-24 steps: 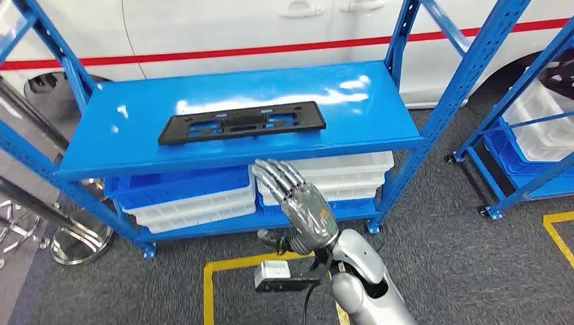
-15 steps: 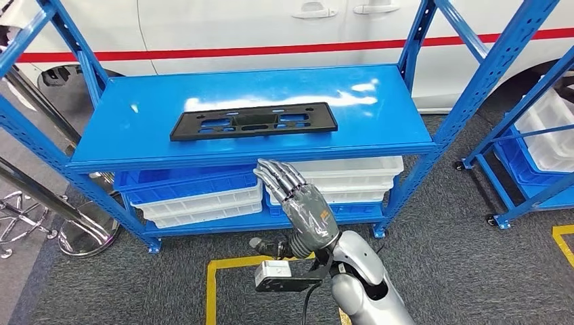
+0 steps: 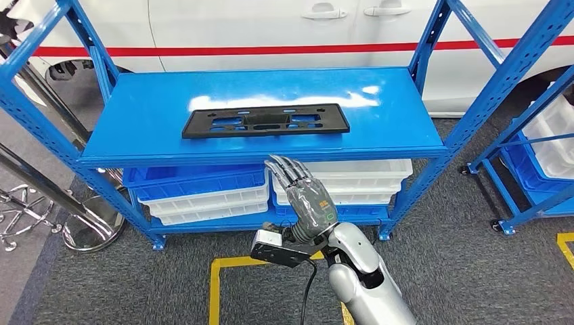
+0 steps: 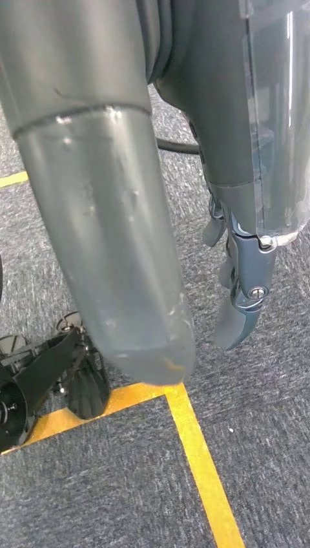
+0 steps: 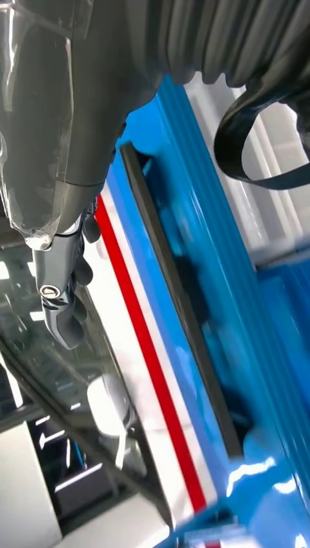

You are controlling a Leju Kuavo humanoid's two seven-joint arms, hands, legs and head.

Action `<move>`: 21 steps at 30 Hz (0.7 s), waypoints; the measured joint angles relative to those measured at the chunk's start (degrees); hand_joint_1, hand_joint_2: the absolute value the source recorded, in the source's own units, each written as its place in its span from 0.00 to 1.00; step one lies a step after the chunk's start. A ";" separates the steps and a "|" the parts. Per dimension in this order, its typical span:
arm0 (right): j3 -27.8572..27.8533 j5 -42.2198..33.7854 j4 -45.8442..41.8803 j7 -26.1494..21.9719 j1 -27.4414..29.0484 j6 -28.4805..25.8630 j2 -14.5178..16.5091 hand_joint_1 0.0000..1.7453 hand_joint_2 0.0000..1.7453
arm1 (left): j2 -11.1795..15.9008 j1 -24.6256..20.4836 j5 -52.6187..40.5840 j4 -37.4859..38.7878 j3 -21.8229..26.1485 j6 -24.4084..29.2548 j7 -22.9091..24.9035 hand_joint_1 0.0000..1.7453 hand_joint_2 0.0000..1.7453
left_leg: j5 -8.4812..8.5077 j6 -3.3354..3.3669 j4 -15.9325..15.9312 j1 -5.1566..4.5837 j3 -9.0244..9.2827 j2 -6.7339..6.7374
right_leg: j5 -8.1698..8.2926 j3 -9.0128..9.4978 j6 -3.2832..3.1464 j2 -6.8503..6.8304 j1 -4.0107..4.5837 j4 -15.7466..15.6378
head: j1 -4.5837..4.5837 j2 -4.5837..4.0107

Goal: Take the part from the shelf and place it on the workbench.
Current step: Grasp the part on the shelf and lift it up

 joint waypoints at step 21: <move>-2.32 10.04 9.10 2.78 -6.63 0.08 2.57 0.00 1.00 | 0.30 0.07 1.86 -0.21 1.20 -0.09 1.23 0.00 0.00 | 1.05 0.45 -1.06 0.24 -0.10 0.35 | -2.56 -0.82 0.20 -0.10 0.21 1.98 | 0.01 0.01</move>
